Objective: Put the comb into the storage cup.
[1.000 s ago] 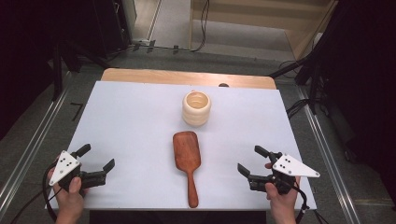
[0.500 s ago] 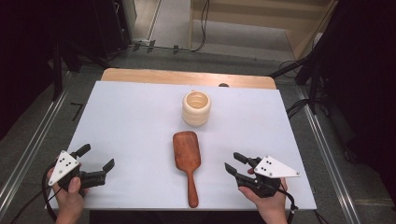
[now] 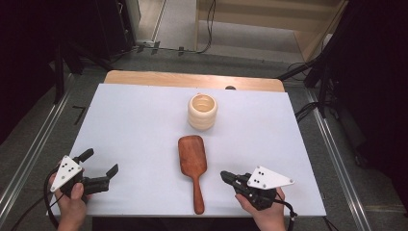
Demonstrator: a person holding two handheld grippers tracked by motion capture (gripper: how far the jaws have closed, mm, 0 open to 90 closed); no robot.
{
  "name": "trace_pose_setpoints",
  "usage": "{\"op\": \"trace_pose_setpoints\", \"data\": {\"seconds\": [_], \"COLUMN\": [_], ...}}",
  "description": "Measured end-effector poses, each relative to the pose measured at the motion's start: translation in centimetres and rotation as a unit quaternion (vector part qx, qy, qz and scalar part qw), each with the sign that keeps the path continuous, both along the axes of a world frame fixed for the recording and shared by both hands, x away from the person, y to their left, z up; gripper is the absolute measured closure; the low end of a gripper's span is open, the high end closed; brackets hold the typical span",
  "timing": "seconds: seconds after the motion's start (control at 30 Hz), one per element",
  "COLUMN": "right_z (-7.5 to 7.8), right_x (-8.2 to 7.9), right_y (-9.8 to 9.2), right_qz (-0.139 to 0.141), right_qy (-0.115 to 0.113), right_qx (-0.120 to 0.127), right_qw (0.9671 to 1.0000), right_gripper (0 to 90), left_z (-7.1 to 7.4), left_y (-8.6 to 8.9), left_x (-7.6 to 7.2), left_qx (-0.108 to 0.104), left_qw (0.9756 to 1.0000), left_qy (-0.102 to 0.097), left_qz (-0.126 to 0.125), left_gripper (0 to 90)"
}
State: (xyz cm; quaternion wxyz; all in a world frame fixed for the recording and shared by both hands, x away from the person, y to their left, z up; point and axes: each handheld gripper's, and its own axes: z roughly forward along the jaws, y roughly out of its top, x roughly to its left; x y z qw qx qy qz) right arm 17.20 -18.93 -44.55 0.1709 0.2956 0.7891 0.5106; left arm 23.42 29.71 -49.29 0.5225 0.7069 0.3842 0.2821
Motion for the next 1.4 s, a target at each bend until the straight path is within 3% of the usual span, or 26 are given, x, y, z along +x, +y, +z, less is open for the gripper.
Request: {"op": "trace_pose_setpoints", "data": {"seconds": [0.3,0.83,1.4], "right_z": [-0.5,-1.7,-3.6], "right_x": [-0.2,-0.4,-0.5], "right_y": [1.8,4.9,7.5], "right_qz": [0.044,0.086,0.128], "right_qy": [0.011,0.030,0.058], "right_qx": [-0.014,-0.047,-0.088], "right_qw": [0.9989,0.9947,0.9861], "right_gripper": [88.2,88.4,88.5], "left_z": [0.0,0.0,0.0], "left_y": [0.0,0.0,0.0], "left_x": [0.0,0.0,0.0], "left_qx": [0.000,0.001,0.001], "left_qw": [1.0000,1.0000,1.0000], "left_qy": [0.000,-0.001,-0.001], "left_qz": [0.000,-0.001,-0.001], "left_gripper": [0.0,0.0,0.0]}}
